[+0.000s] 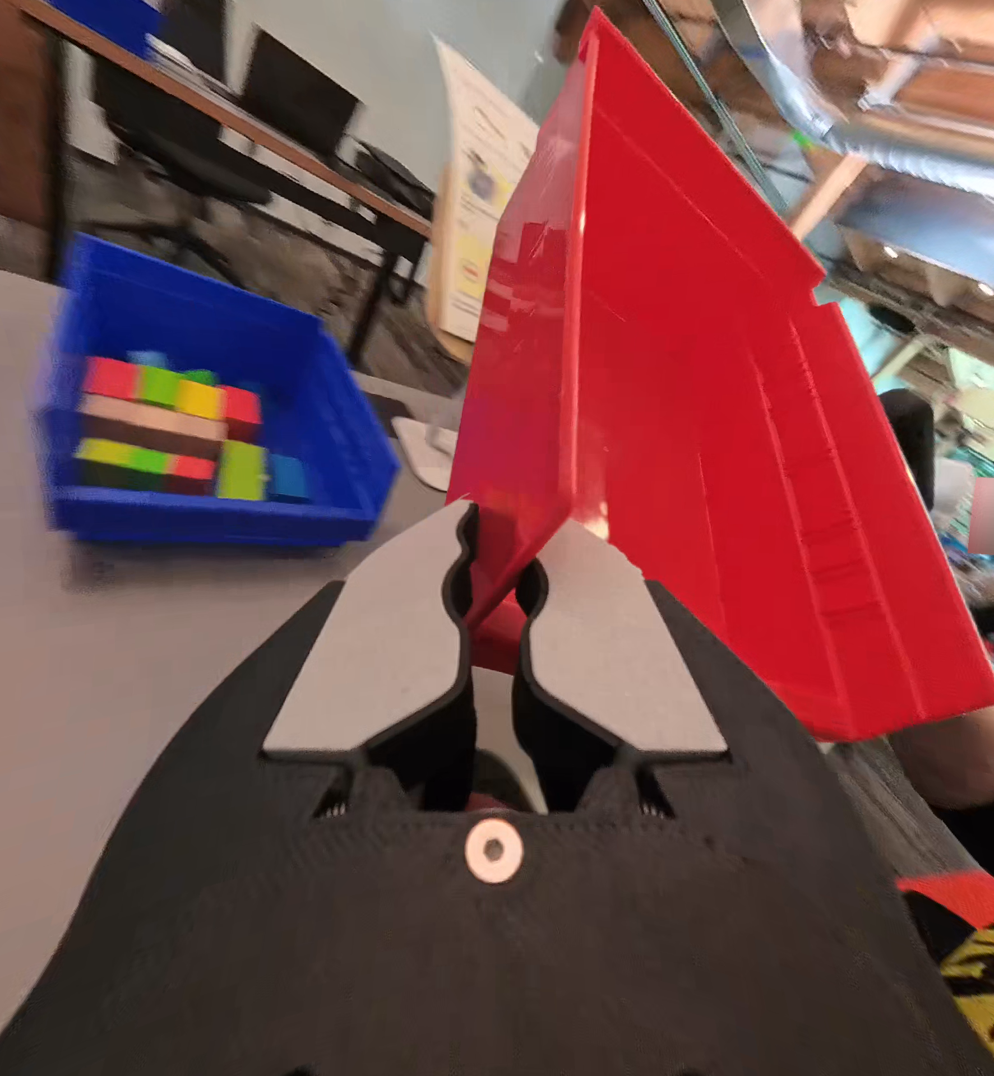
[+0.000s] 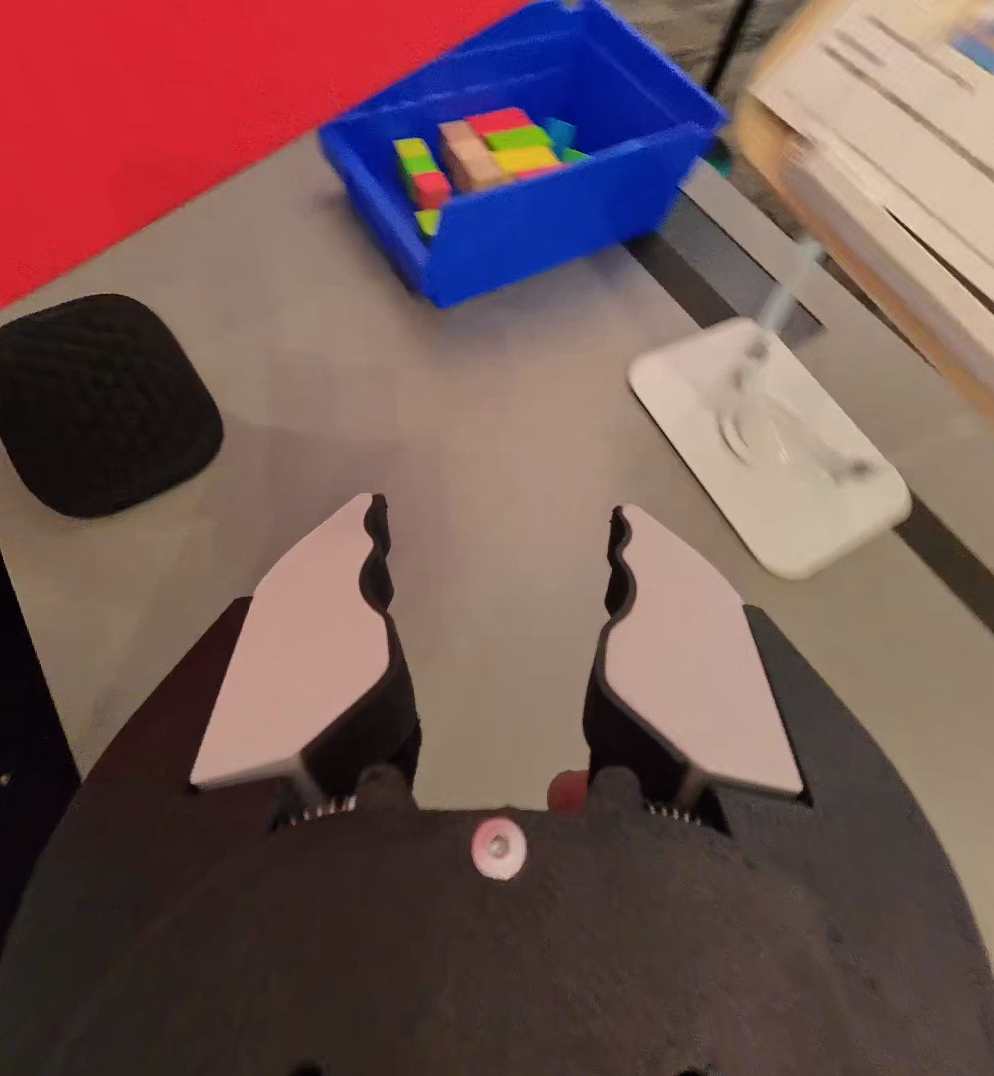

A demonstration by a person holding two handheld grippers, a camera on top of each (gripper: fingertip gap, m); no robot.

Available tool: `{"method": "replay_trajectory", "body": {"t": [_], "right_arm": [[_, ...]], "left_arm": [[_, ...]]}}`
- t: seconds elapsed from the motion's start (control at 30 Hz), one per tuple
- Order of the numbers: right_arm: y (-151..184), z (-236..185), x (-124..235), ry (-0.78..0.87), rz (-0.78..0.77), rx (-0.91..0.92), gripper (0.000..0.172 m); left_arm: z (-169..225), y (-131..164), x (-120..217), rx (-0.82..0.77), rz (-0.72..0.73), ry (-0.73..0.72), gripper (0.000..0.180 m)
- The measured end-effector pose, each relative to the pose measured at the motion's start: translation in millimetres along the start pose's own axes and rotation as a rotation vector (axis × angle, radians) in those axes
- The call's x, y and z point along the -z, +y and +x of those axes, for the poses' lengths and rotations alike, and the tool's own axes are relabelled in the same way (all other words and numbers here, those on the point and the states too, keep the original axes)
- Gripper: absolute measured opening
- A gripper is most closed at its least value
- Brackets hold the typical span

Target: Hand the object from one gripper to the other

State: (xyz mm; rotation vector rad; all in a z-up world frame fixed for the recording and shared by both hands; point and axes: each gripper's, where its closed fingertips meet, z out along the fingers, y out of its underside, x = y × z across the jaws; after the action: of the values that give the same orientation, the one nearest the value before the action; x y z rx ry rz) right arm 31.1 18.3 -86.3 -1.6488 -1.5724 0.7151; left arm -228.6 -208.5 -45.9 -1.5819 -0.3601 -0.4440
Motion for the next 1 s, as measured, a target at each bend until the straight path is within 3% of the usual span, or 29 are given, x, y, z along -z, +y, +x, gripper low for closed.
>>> {"method": "replay_trajectory", "body": {"t": [0.2,0.33,0.53,0.63,0.87,1.0], "right_arm": [[85.5,54.1,125.5,0.305,0.157,-0.222,0.083],[121.3,55.7,165.7,0.374,0.233,-0.317,0.106],[159.2,41.8,134.9,0.362,0.179,-0.347,0.142],[181.6,52.7,111.8,0.372,0.095,-0.375,0.144],[220.7,81.3,78.1,0.321,-0.027,-0.447,0.111],[231.6,99.4,78.4,0.34,-0.042,-0.453,0.096]], "left_arm": [[90.4,69.3,-147.6,0.036,-0.213,0.173,0.01],[129.1,124.4,-232.7,0.013,-0.338,0.203,0.011],[161.0,195.6,-316.3,0.04,-0.449,0.205,0.012],[168.2,218.1,-339.3,0.044,-0.469,0.17,0.012],[183.8,256.1,-368.1,0.061,-0.506,0.119,0.013],[183.5,266.8,-376.1,0.068,-0.49,0.088,0.014]]}}
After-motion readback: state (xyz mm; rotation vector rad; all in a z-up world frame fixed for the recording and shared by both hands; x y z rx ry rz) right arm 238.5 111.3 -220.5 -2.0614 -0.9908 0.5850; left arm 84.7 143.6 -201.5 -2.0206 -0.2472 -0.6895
